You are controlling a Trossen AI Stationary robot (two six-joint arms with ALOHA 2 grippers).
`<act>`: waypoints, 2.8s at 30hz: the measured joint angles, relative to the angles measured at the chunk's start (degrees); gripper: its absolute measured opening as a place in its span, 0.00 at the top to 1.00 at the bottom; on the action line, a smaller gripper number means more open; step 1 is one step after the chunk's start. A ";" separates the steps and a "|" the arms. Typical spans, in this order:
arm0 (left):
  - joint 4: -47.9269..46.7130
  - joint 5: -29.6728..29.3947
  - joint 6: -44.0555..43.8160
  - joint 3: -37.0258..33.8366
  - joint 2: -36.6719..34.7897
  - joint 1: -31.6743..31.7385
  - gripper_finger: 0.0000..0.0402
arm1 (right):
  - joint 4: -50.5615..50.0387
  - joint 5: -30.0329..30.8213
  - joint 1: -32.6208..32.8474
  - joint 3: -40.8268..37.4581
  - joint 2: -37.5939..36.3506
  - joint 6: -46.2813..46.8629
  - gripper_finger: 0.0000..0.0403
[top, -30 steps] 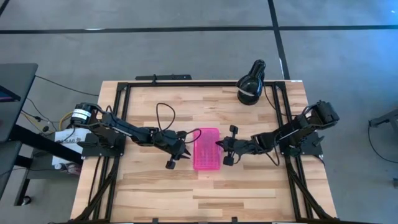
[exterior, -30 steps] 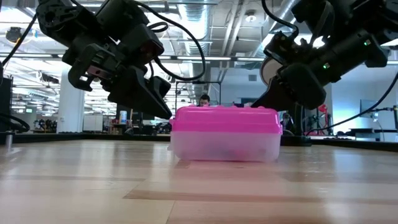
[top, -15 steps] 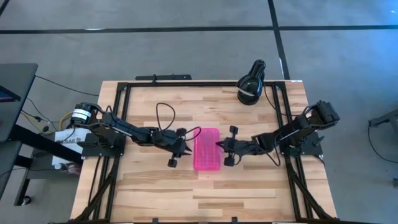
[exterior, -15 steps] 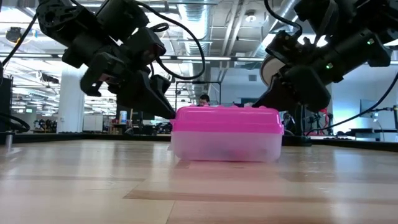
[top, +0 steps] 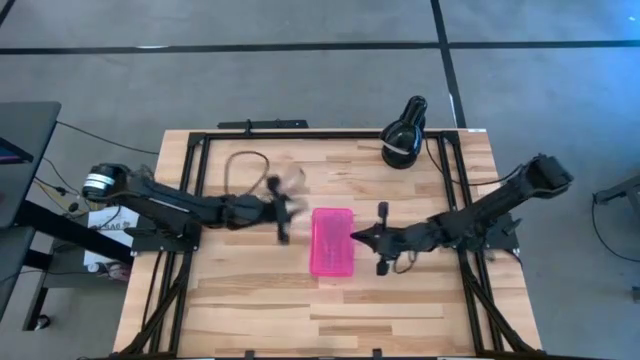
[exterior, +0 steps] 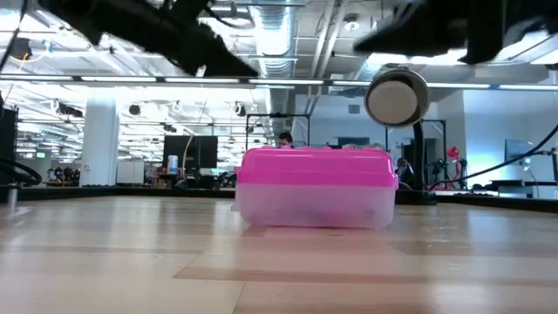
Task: Pick & place school supplies into a supply box
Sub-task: Return to Home Position
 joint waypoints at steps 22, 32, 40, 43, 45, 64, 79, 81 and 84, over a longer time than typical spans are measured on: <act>-9.10 22.82 1.17 0.01 -27.76 15.38 0.84 | -19.28 -33.09 -27.67 0.07 -34.94 -1.11 1.00; -19.15 44.75 -2.86 -0.06 -28.74 27.45 0.84 | -19.97 -53.51 -43.77 -4.98 -35.64 4.01 1.00; -15.90 45.05 -4.07 -9.56 -42.36 30.09 0.84 | -3.44 -58.73 -49.83 -18.44 -43.26 10.50 1.00; -12.49 44.06 -6.63 -15.19 -48.98 30.74 0.84 | 0.18 -59.05 -49.85 -22.20 -46.06 12.71 1.00; -10.48 43.91 -7.82 -18.54 -52.53 30.82 0.84 | 0.77 -58.99 -49.36 -24.34 -46.99 12.99 1.00; -11.19 39.48 -15.59 -33.61 -76.12 26.41 0.84 | 10.27 -46.59 -38.15 -30.91 -47.60 16.92 1.00; -17.27 29.62 -10.72 -33.67 -76.28 12.69 0.84 | 4.73 -27.32 -26.41 -30.95 -49.45 13.38 1.00; -19.08 29.62 -10.79 -33.67 -76.28 11.80 0.84 | 1.11 -27.47 -26.19 -30.95 -50.85 13.89 1.00; -23.15 28.75 -11.35 -33.67 -76.27 10.61 0.84 | -4.17 -27.31 -25.53 -30.97 -53.56 14.46 1.00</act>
